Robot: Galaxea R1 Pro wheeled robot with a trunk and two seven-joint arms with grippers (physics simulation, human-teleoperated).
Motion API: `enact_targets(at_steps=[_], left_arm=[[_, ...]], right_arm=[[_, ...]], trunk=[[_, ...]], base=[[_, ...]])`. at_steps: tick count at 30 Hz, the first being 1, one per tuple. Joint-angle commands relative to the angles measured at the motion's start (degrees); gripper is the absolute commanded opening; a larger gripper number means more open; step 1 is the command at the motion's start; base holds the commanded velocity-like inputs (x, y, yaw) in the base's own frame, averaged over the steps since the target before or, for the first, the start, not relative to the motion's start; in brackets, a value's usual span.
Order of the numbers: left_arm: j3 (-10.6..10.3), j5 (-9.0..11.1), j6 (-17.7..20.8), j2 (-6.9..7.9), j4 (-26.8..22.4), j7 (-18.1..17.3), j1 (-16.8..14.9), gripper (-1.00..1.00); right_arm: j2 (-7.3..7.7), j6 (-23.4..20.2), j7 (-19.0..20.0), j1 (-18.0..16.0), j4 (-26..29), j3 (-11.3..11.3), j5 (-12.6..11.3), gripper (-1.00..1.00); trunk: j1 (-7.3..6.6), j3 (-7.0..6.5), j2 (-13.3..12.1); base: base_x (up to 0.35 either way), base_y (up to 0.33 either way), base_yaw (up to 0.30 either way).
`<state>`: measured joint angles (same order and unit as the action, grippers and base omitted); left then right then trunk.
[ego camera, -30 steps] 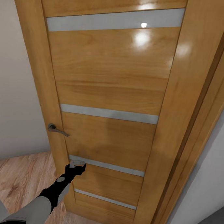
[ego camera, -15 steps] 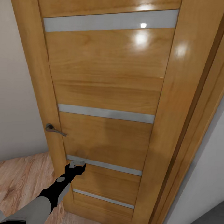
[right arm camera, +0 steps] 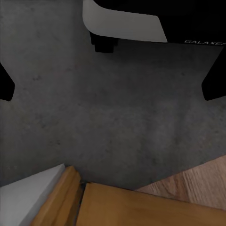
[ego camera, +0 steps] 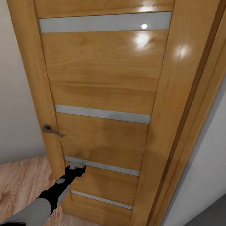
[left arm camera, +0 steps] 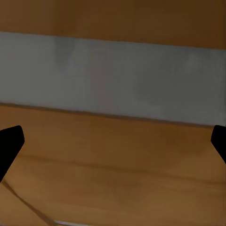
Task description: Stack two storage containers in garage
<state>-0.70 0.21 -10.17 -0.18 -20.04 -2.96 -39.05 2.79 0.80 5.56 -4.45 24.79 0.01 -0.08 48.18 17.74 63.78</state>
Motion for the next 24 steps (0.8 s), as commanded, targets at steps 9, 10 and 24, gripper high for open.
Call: enact_targets(at_steps=[9, 10, 24], left_arm=[[0.0, 0.1, -0.2, 0.16, 0.0, -0.1, -0.1, 1.00], [0.0, 0.1, -0.2, 0.39, 0.0, -0.1, -0.1, 1.00], [0.0, 0.1, -0.2, 1.05, 0.0, -0.1, -0.1, 1.00]], right_arm=[[0.02, 0.0, 0.2, 0.0, -2.9, 0.0, 0.0, 1.00], [0.02, -0.1, 0.2, 0.0, -4.3, 0.0, 0.0, 1.00], [0.02, 0.0, 0.0, 0.0, -18.4, 0.0, 0.0, 1.00]], trunk=[[0.00, 0.06, 0.0], [0.00, 0.06, 0.0], [0.00, 0.06, 0.0]], base=[[0.000, 0.000, 0.000], [0.000, 0.000, 0.000], [0.000, 0.000, 0.000]])
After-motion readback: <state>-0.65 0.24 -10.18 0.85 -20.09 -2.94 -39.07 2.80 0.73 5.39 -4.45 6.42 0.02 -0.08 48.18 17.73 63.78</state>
